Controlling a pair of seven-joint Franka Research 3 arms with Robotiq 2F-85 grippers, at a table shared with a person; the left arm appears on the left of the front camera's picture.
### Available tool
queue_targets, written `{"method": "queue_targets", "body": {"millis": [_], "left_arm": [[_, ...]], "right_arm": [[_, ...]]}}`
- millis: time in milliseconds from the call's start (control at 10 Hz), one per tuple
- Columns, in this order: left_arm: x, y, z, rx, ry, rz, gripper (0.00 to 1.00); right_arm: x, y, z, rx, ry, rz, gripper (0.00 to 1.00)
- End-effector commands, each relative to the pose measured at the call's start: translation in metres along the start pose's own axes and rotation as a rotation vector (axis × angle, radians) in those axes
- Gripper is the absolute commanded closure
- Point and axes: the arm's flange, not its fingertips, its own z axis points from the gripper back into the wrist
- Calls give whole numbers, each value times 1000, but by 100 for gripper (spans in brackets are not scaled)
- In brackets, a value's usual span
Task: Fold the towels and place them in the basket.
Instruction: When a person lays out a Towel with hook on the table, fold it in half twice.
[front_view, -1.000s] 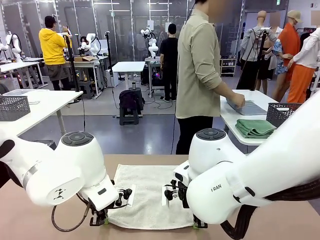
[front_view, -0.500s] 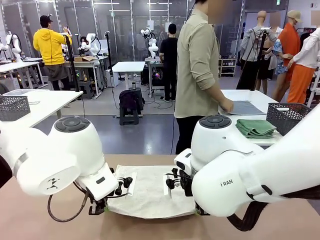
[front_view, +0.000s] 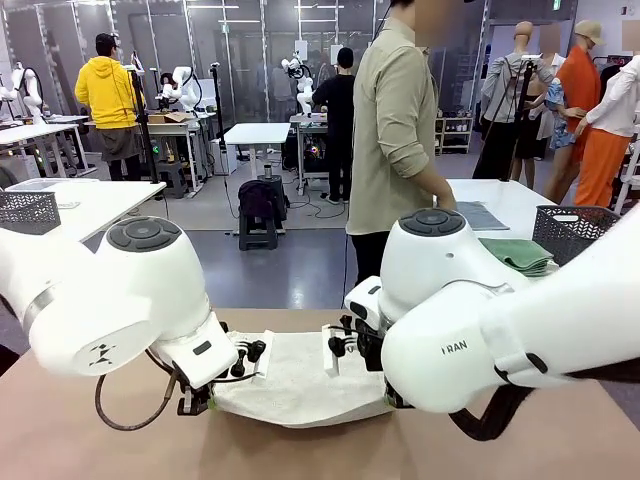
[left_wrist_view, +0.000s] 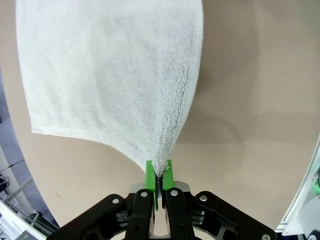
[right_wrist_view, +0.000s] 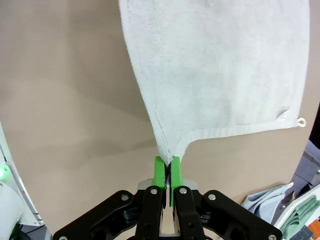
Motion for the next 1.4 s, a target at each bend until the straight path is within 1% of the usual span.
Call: {"method": "queue_targets", "body": {"millis": [0,200,400,600,800,1000,1200,1300], "left_arm": [[6,29,-2,17,49,25,94],[11,62,2,22,67,33,94],[15,96,2,21,114,58,94],[12,123,0,20,113,78,94],[10,138,-2,17,111,94,94],[9,152,-2,10,88,122,94],[12,152,-2,4,92,117,94],[5,149,-3,17,70,96,94]], "right_arm": [[5,-28,-8,-8,8,13,95],[9,-56,-8,-23,20,9,95],[16,-84,-6,-28,39,17,95],[21,-111,-5,-47,48,28,95],[27,-130,-2,-65,42,42,95],[29,-147,-4,-70,36,27,95],[29,-149,-7,-68,66,20,95],[29,-144,-2,-75,22,12,95]]}}
